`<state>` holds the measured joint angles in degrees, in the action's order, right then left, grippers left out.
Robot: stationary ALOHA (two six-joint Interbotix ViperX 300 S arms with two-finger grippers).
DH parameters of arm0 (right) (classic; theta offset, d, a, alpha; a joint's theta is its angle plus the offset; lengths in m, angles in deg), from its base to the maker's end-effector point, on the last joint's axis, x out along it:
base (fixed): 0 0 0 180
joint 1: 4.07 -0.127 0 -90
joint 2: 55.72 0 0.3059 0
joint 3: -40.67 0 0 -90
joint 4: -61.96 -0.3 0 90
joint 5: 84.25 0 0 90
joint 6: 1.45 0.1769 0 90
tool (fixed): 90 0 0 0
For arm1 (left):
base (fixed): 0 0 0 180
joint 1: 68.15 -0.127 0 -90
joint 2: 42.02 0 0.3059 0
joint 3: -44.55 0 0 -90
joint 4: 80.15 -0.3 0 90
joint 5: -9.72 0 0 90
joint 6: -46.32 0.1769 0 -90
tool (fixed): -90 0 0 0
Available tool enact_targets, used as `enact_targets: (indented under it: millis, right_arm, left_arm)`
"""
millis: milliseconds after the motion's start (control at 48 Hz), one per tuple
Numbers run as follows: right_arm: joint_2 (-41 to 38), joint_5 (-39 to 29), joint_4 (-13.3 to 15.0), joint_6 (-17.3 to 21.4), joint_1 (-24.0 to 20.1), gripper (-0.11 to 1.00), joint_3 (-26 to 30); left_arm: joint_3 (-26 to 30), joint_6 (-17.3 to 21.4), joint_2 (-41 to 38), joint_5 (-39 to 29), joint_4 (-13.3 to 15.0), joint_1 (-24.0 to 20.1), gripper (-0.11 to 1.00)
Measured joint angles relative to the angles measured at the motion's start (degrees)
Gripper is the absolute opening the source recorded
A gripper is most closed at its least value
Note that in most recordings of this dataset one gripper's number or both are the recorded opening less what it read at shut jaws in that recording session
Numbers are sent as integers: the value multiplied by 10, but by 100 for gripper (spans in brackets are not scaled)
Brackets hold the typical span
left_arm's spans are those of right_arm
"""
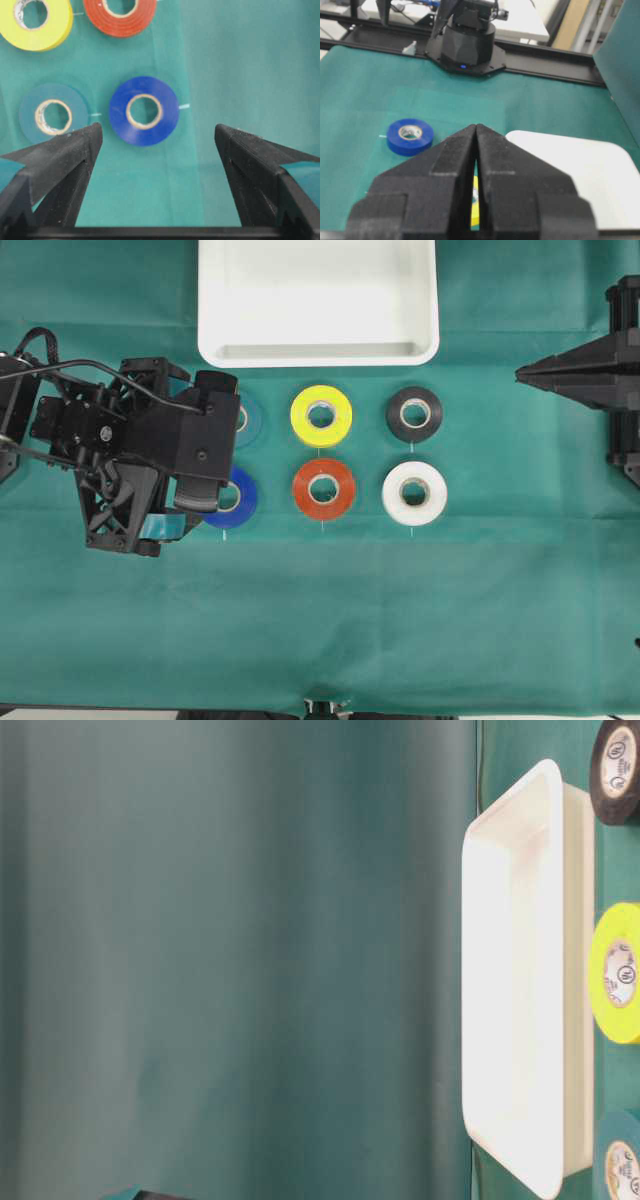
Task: Place the tape from the fixed location into the white case.
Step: 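Move the open left gripper over the blue tape roll, then lower the left gripper with one finger into the blue roll's hole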
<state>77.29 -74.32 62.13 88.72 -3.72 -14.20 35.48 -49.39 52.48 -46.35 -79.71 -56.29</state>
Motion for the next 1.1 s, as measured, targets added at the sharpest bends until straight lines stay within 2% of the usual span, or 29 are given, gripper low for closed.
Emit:
enact_targets:
  millis: [499,728,1103]
  right_arm:
    - [0,0,-1,0,0,1,-1]
    - [0,0,-1,0,0,1,0]
    - [-5,-2,-1,0,0,1,0]
  left_arm:
    - [-9,1,-2,9,0,0,99]
    - [-47,1,-27,52,-1,3,99]
    - [-84,-4,-77,125,-1,31,99]
